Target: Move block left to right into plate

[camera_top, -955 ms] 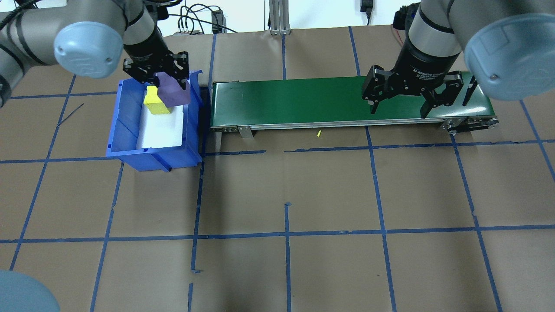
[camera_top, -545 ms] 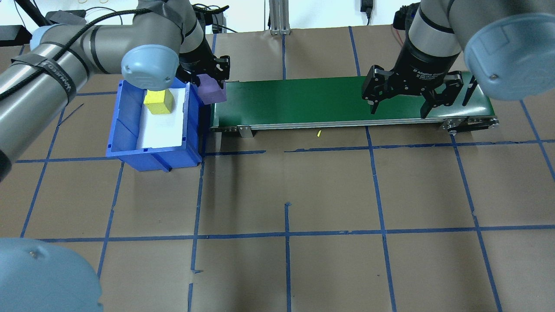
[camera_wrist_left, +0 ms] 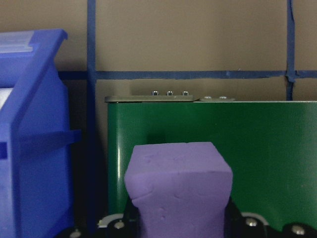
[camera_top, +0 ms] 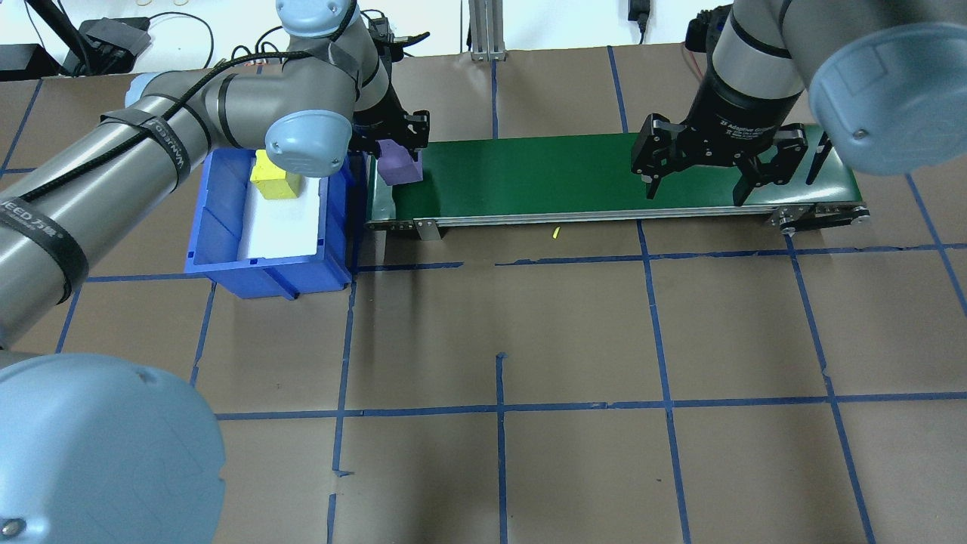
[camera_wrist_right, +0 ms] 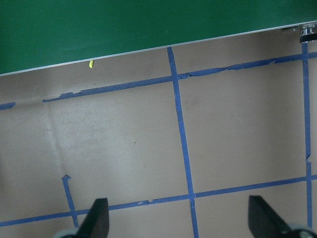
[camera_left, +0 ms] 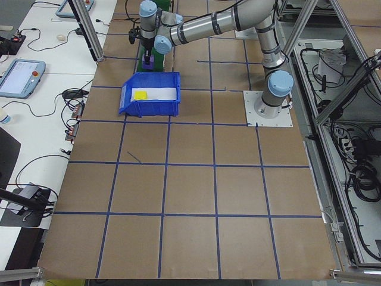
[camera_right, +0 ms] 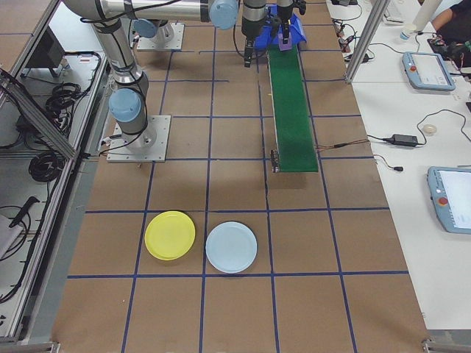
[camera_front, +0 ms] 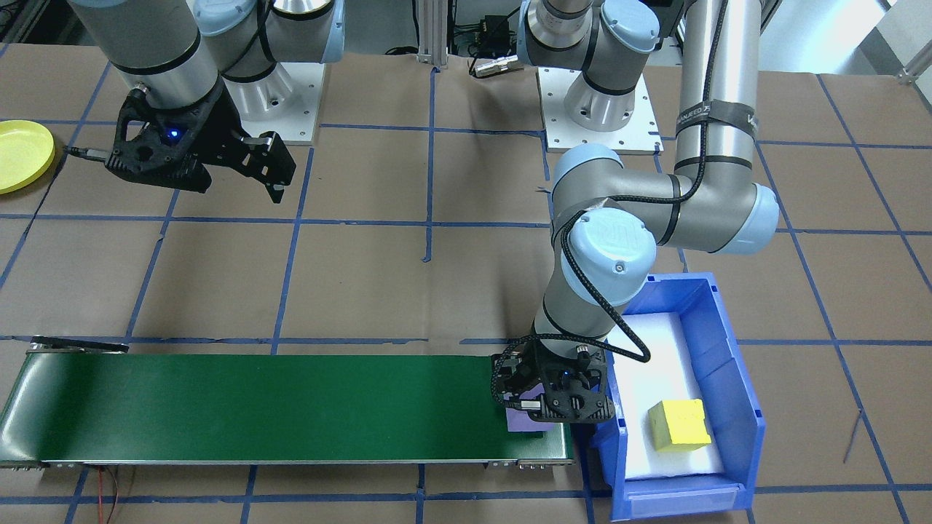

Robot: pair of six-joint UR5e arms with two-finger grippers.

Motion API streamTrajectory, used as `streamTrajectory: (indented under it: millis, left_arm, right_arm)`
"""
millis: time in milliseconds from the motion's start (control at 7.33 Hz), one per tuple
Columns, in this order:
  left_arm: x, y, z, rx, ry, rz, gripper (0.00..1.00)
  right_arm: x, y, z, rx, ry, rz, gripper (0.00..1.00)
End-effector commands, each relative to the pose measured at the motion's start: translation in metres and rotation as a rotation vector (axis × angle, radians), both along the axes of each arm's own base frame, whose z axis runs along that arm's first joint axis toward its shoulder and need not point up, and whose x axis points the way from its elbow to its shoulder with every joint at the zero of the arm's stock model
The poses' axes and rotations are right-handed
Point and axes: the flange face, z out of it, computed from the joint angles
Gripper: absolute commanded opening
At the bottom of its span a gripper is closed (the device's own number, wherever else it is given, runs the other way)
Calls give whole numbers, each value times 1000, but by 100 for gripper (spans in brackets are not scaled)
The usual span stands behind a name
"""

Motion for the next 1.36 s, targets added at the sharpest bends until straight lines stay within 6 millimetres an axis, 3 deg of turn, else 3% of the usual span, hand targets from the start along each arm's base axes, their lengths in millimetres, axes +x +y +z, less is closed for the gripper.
streamTrajectory:
  millis: [0,136,273,409,545,818,955,1227]
  left_arm:
    - [-2,3,-7,11,14,-10,95]
    - [-3,6,2,8,16,-10,97]
    - [-2,13,29,-18,15,-10,99]
    - [6,34,61,27,0,-3,100]
    - [28,34,79,32,-15,24,100]
    - [114,5,67,40,-39,139,100]
    - [137,-5,64,37,-46,101,100]
    - [151,-35,39,29,-60,52,100]
  right_arm:
    - [-3,-23,-20,-12,-3,31,100]
    - [-3,-57,-42,-51,-3,34,100]
    - [2,-71,-47,-93,-48,39,100]
    - [5,-96,-66,-119,-84,40,100]
    - [6,-120,-74,-150,-88,47,100]
    - [14,-167,-98,-137,-156,35,100]
    - [20,-177,-105,-129,-219,33,100]
    - [23,-188,-121,-151,-239,52,100]
